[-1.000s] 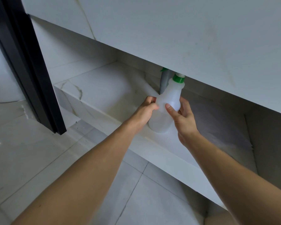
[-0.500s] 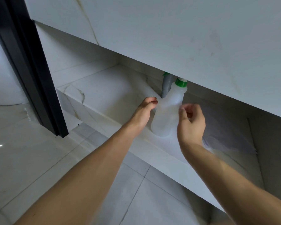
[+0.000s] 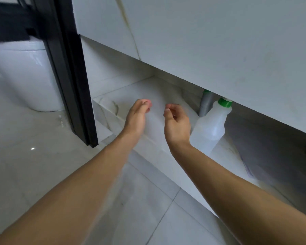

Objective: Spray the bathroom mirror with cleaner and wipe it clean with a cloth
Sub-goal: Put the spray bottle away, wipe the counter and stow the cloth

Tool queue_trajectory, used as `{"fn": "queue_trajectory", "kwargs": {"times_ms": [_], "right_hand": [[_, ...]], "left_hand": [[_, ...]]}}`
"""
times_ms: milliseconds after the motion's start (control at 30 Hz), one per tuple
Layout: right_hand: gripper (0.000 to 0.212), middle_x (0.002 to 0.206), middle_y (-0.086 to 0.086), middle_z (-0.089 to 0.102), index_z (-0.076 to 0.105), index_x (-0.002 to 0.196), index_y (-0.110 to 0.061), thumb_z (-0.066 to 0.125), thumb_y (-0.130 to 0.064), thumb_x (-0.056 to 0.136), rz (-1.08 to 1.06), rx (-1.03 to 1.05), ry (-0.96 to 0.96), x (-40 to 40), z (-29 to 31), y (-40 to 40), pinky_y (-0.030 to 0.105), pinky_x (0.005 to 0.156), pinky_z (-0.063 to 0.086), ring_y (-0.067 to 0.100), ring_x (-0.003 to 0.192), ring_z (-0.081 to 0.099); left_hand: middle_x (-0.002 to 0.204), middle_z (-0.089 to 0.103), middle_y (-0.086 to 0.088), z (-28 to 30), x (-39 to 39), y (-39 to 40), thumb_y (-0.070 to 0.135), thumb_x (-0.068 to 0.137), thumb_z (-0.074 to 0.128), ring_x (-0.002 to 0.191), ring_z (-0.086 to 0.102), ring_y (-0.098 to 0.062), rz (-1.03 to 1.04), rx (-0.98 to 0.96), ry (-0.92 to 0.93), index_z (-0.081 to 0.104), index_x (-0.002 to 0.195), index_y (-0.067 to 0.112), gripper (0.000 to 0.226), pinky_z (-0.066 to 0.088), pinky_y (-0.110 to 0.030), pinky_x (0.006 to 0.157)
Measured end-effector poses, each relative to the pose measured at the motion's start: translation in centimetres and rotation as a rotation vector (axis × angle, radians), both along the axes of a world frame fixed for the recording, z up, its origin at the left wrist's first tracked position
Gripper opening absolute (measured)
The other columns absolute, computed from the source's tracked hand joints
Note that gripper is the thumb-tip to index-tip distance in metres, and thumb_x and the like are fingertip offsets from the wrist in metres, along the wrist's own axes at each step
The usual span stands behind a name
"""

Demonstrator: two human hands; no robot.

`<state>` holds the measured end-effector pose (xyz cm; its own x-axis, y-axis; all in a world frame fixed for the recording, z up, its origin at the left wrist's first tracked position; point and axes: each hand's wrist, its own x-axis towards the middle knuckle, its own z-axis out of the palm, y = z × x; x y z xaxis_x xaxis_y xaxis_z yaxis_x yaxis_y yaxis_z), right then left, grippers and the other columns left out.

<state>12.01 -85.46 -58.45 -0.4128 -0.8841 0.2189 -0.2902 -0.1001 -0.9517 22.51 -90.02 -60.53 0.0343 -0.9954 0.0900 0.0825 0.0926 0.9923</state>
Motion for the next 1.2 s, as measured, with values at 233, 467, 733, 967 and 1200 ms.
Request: {"fn": "queue_trajectory", "kwargs": {"times_ms": [233, 467, 733, 967, 1200], "right_hand": [[0.026, 0.123, -0.006, 0.061, 0.057, 0.126, -0.024, 0.044, -0.03, 0.104, 0.26, 0.224, -0.067, 9.6, 5.2, 0.4, 0.032, 0.098, 0.05, 0.017, 0.112, 0.06], [0.031, 0.119, -0.01, 0.056, 0.052, 0.132, -0.03, 0.038, -0.034, 0.105, 0.423, 0.266, -0.14, 16.7, 23.8, 1.6, 0.023, 0.085, 0.041, 0.014, 0.111, 0.057], [0.036, 0.108, -0.012, 0.061, 0.052, 0.136, -0.022, 0.04, -0.03, 0.104, 0.252, 0.132, -0.195, 18.0, 47.8, -4.0, 0.035, 0.101, 0.047, 0.013, 0.104, 0.061], [0.038, 0.107, 0.008, 0.064, 0.046, 0.137, -0.011, 0.033, -0.024, 0.104, 0.106, 0.398, -0.269, 16.3, 54.4, -9.2, 0.032, 0.081, 0.047, 0.02, 0.084, 0.058], [0.038, 0.131, 0.012, 0.058, 0.048, 0.135, -0.003, 0.051, -0.011, 0.098, 0.19, 0.714, -0.372, 15.7, 47.8, -18.0, 0.036, 0.085, 0.056, 0.025, 0.103, 0.065]], "left_hand": [[0.122, 0.065, -0.003, 6.8, 13.3, 4.4, 0.031, 0.096, 0.051, 0.113, 0.06, -0.018, 0.361, 0.191, 0.082, 0.063, 0.108, 0.022, 0.019, 0.044, -0.034, 0.102], [0.129, 0.063, -0.001, 26.6, 20.1, 7.8, 0.029, 0.104, 0.043, 0.116, 0.059, -0.018, 0.48, 0.22, 0.004, 0.061, 0.119, 0.022, 0.025, 0.041, -0.034, 0.103], [0.131, 0.059, 0.004, 51.2, 20.7, 1.4, 0.033, 0.106, 0.041, 0.123, 0.055, -0.014, 0.312, 0.089, -0.113, 0.056, 0.137, 0.02, 0.036, 0.038, -0.034, 0.113], [0.148, 0.05, -0.001, 57.7, 16.6, -6.7, 0.032, 0.106, 0.044, 0.137, 0.045, -0.016, 0.098, 0.116, -0.221, 0.05, 0.146, 0.016, 0.044, 0.029, -0.034, 0.12], [0.136, 0.061, -0.006, 49.4, 15.5, -15.5, 0.007, 0.098, 0.046, 0.123, 0.058, -0.026, 0.04, 0.173, -0.732, 0.06, 0.134, 0.015, 0.04, 0.045, -0.033, 0.104]]}}
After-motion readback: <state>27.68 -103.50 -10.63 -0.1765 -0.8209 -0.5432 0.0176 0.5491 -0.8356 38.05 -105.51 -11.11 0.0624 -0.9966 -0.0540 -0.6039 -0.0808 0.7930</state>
